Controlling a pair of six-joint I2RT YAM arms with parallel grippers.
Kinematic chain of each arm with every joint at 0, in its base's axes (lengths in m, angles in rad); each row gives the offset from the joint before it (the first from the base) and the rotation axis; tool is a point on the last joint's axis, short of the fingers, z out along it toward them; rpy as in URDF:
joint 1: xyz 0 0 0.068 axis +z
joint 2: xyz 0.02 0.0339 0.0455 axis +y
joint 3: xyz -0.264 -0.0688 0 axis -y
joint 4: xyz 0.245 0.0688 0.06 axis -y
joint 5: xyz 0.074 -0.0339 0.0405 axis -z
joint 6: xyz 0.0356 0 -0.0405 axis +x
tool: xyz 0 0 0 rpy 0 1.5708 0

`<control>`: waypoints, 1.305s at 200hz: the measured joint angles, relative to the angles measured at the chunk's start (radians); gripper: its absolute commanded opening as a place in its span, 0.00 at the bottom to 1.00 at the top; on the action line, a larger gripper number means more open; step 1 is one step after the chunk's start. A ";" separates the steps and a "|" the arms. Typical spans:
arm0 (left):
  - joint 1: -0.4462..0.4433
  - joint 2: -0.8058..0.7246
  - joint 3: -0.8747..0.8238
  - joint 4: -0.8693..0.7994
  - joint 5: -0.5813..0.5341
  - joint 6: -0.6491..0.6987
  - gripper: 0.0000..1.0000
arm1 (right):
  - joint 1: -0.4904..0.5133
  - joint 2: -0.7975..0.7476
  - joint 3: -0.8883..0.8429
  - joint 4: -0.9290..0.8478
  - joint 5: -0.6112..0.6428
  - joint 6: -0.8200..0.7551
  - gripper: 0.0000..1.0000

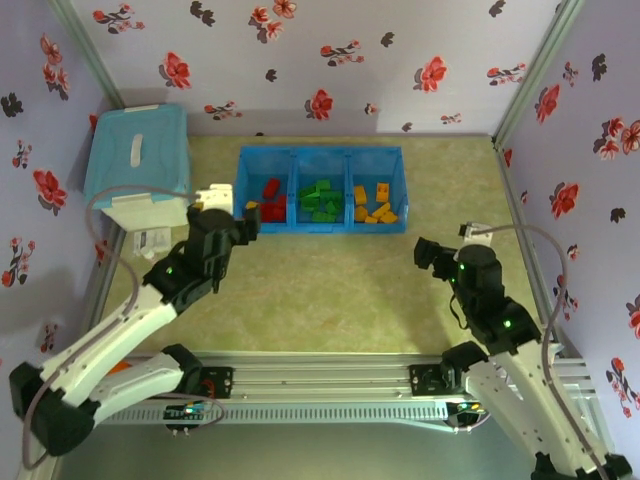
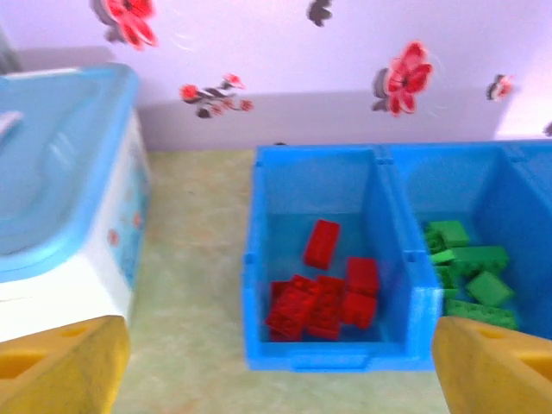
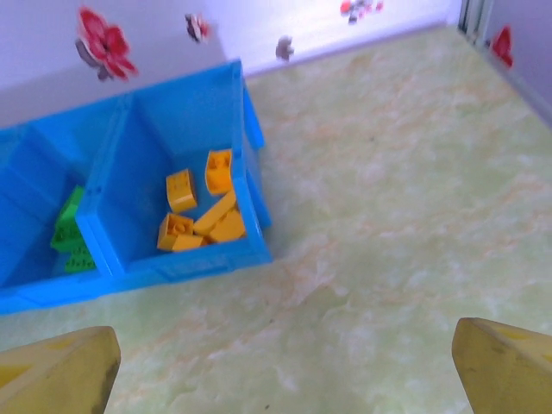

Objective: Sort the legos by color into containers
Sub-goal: Reset both arms

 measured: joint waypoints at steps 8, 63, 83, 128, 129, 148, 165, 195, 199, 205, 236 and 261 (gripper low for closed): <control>0.000 -0.046 -0.049 0.039 -0.029 0.025 1.00 | 0.000 -0.048 -0.030 0.023 0.011 -0.010 0.99; 0.000 -0.159 -0.250 0.143 -0.248 0.160 1.00 | 0.000 -0.144 -0.161 0.063 0.140 -0.038 0.99; 0.003 -0.149 -0.295 0.158 -0.312 0.190 1.00 | 0.000 -0.144 -0.199 0.087 0.190 -0.039 0.99; 0.061 -0.129 -0.449 0.220 -0.370 0.208 1.00 | 0.000 -0.142 -0.323 0.154 0.290 -0.058 0.99; 0.064 -0.129 -0.454 0.222 -0.370 0.208 1.00 | 0.000 -0.142 -0.323 0.155 0.291 -0.059 0.99; 0.093 -0.126 -0.507 0.248 -0.370 0.199 1.00 | -0.004 -0.140 -0.335 0.212 0.326 -0.112 0.99; 0.106 -0.111 -0.537 0.271 -0.369 0.182 1.00 | -0.006 -0.125 -0.368 0.276 0.344 -0.144 1.00; 0.129 -0.082 -0.567 0.284 -0.362 0.149 1.00 | -0.008 -0.067 -0.433 0.313 0.356 -0.162 0.99; 0.132 -0.082 -0.567 0.284 -0.361 0.144 1.00 | -0.008 -0.060 -0.435 0.313 0.358 -0.163 0.99; 0.135 -0.082 -0.567 0.286 -0.360 0.138 1.00 | -0.008 -0.051 -0.438 0.320 0.362 -0.164 1.00; 0.152 -0.085 -0.573 0.313 -0.355 0.131 1.00 | -0.016 -0.011 -0.438 0.383 0.396 -0.169 0.99; 0.174 -0.102 -0.604 0.384 -0.351 0.135 1.00 | -0.021 0.017 -0.442 0.433 0.408 -0.170 0.99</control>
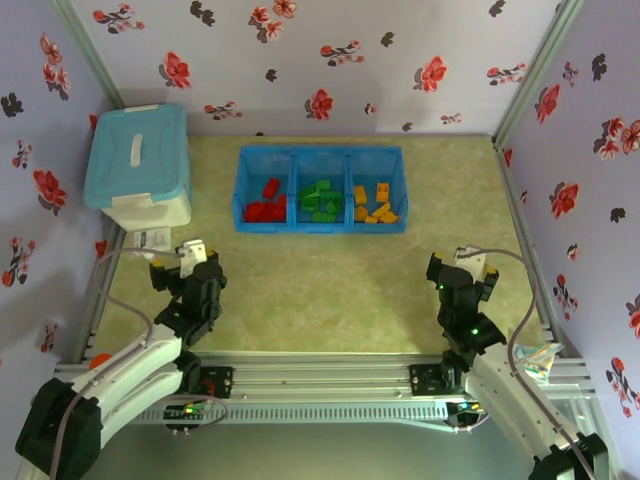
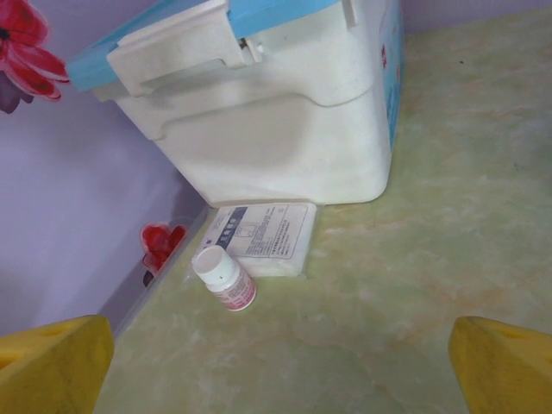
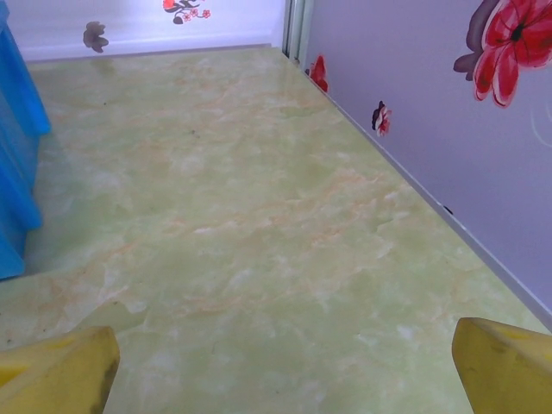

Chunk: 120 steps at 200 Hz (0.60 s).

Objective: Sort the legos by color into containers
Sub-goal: Reset both arms

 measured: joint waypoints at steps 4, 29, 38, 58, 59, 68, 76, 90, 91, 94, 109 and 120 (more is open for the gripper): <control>0.006 -0.002 -0.006 0.013 0.003 0.001 1.00 | 0.000 0.002 -0.001 0.006 0.001 0.000 0.99; 0.053 -0.002 -0.029 0.075 0.024 0.001 1.00 | 0.000 0.002 -0.007 0.031 0.010 -0.001 0.99; 0.072 0.002 -0.034 0.101 0.034 0.001 1.00 | 0.000 0.000 -0.014 0.052 0.019 -0.005 0.99; 0.111 0.028 -0.042 0.168 0.064 0.004 1.00 | -0.003 -0.007 -0.050 0.128 0.032 -0.019 0.99; 0.113 0.030 -0.043 0.174 0.066 0.005 1.00 | -0.003 -0.007 -0.054 0.135 0.034 -0.019 0.99; 0.127 0.045 -0.049 0.203 0.081 0.005 1.00 | -0.006 -0.010 -0.076 0.179 0.039 -0.027 0.99; 0.140 0.062 -0.051 0.229 0.093 0.006 1.00 | -0.008 -0.010 -0.099 0.222 0.045 -0.035 0.99; 0.159 0.089 -0.058 0.282 0.110 0.009 1.00 | -0.014 -0.010 -0.140 0.300 0.048 -0.048 0.99; 0.161 0.092 -0.060 0.289 0.112 0.009 1.00 | -0.014 -0.010 -0.142 0.304 0.049 -0.049 0.99; 0.164 0.096 -0.062 0.300 0.116 0.009 1.00 | -0.015 -0.010 -0.149 0.318 0.050 -0.051 0.99; 0.179 0.118 -0.078 0.365 0.132 0.012 1.00 | -0.029 -0.011 -0.175 0.375 0.053 -0.058 0.99; 0.192 0.131 -0.091 0.407 0.147 0.012 1.00 | -0.042 -0.011 -0.175 0.410 0.053 -0.060 0.99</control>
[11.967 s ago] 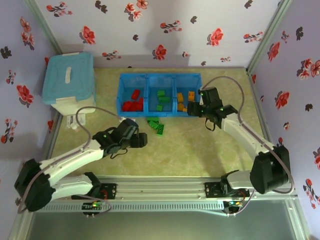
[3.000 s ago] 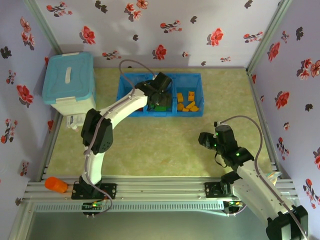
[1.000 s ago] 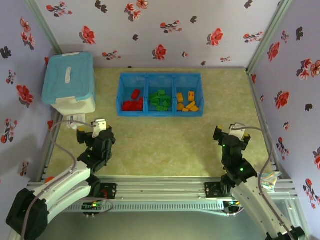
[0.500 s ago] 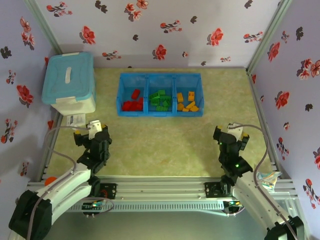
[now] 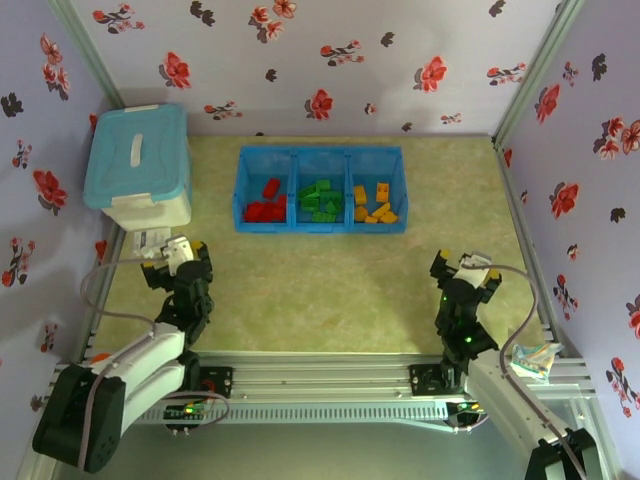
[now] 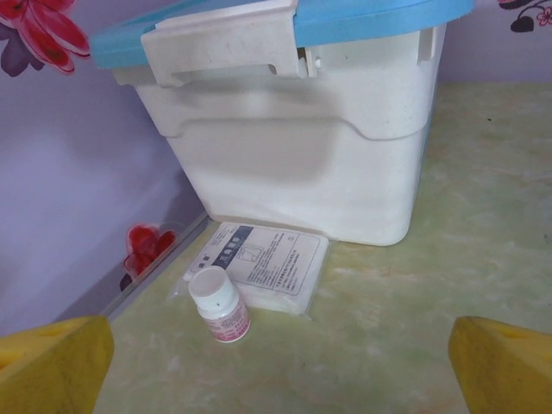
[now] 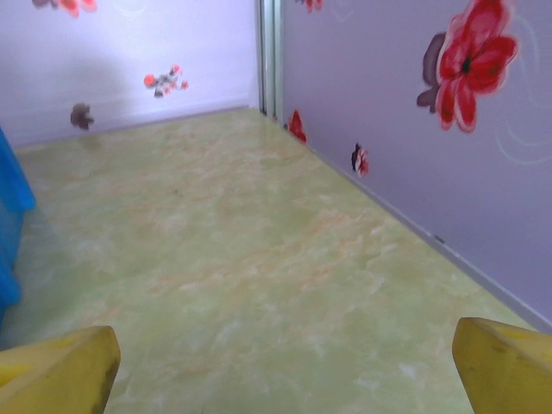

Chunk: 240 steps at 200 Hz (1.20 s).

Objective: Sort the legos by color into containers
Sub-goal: Reset both arms

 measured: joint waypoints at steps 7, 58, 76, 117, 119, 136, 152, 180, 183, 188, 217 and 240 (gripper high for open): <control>0.011 0.010 -0.008 0.027 0.010 0.000 1.00 | -0.011 0.000 0.000 0.025 0.000 0.000 0.99; 0.092 0.141 -0.021 0.191 0.072 -0.013 1.00 | -0.110 0.133 0.000 0.174 -0.019 0.019 0.99; 0.097 0.211 -0.020 0.256 0.086 -0.012 1.00 | -0.130 0.232 0.000 0.252 -0.032 0.023 0.99; 0.100 0.342 -0.020 0.424 0.121 -0.008 1.00 | -0.168 0.503 0.005 0.436 -0.069 0.035 0.99; 0.100 0.344 -0.020 0.427 0.121 -0.008 1.00 | -0.169 0.516 0.005 0.444 -0.070 0.036 0.99; 0.101 0.363 -0.013 0.452 0.132 -0.005 1.00 | -0.178 0.622 0.019 0.522 -0.083 0.037 0.99; 0.103 0.364 -0.004 0.468 0.140 -0.004 1.00 | -0.186 0.730 0.037 0.613 -0.091 0.035 0.99; 0.114 0.364 0.000 0.484 0.150 -0.004 1.00 | -0.206 0.867 0.051 0.773 -0.099 0.031 0.99; 0.114 0.364 0.000 0.484 0.152 -0.004 1.00 | -0.213 0.890 0.053 0.803 -0.100 0.032 0.99; 0.117 0.364 0.000 0.484 0.154 -0.004 1.00 | -0.225 0.935 0.058 0.844 -0.103 0.034 0.99; 0.140 0.364 0.000 0.490 0.163 -0.004 1.00 | -0.249 0.993 0.105 0.846 -0.167 0.023 0.99; 0.156 0.367 0.000 0.494 0.183 -0.004 1.00 | -0.249 1.034 0.118 0.930 -0.264 -0.017 1.00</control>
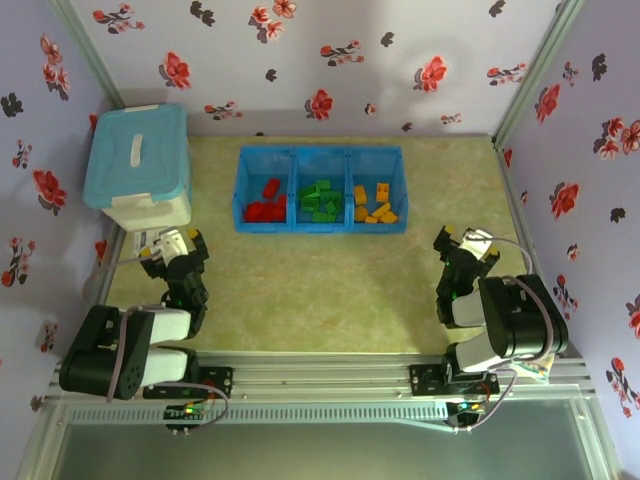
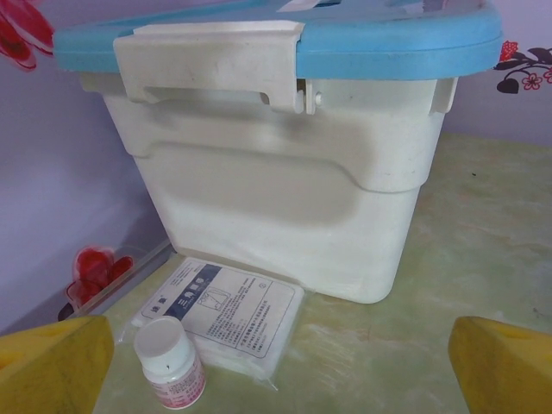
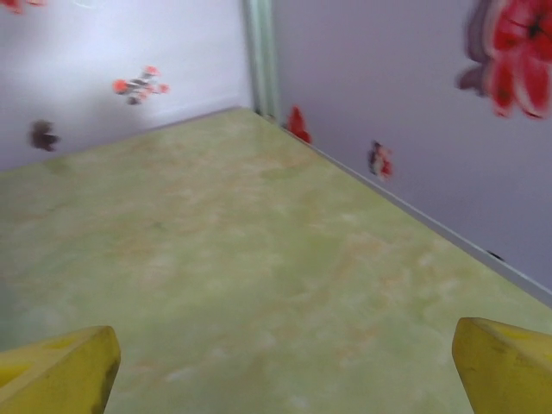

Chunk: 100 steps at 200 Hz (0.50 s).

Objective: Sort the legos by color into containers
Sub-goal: Reset both arms

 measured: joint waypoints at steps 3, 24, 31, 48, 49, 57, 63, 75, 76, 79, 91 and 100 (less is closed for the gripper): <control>0.002 0.003 0.000 0.003 0.003 0.000 1.00 | 0.000 0.012 0.001 0.009 -0.014 -0.006 0.99; 0.043 0.048 0.000 0.042 0.034 -0.002 1.00 | 0.043 0.098 0.034 0.014 -0.058 -0.071 0.99; 0.065 0.090 0.002 0.075 0.045 -0.008 1.00 | 0.055 0.100 0.043 0.007 -0.068 -0.082 0.99; 0.098 0.164 0.008 0.097 0.068 -0.012 1.00 | 0.069 0.098 0.055 0.013 -0.080 -0.105 0.99; 0.098 0.166 0.008 0.097 0.069 -0.012 1.00 | 0.069 0.098 0.055 0.013 -0.081 -0.106 0.99; 0.102 0.172 0.009 0.102 0.085 -0.011 1.00 | 0.069 0.100 0.056 0.019 -0.079 -0.111 0.99; 0.102 0.173 0.011 0.107 0.097 -0.011 1.00 | 0.069 0.100 0.056 0.021 -0.074 -0.114 0.99; 0.102 0.174 0.020 0.109 0.125 -0.007 1.00 | 0.069 0.101 0.063 0.013 -0.061 -0.115 0.99; 0.102 0.174 0.021 0.109 0.127 -0.007 1.00 | 0.069 0.101 0.064 0.011 -0.060 -0.114 0.99; 0.102 0.174 0.025 0.108 0.137 -0.005 1.00 | 0.068 0.101 0.069 0.002 -0.056 -0.114 0.99; 0.103 0.176 0.044 0.104 0.176 0.004 1.00 | 0.061 0.096 0.108 -0.062 -0.048 -0.106 0.99; 0.103 0.180 0.066 0.086 0.207 0.012 1.00 | 0.047 0.089 0.151 -0.130 -0.052 -0.096 0.99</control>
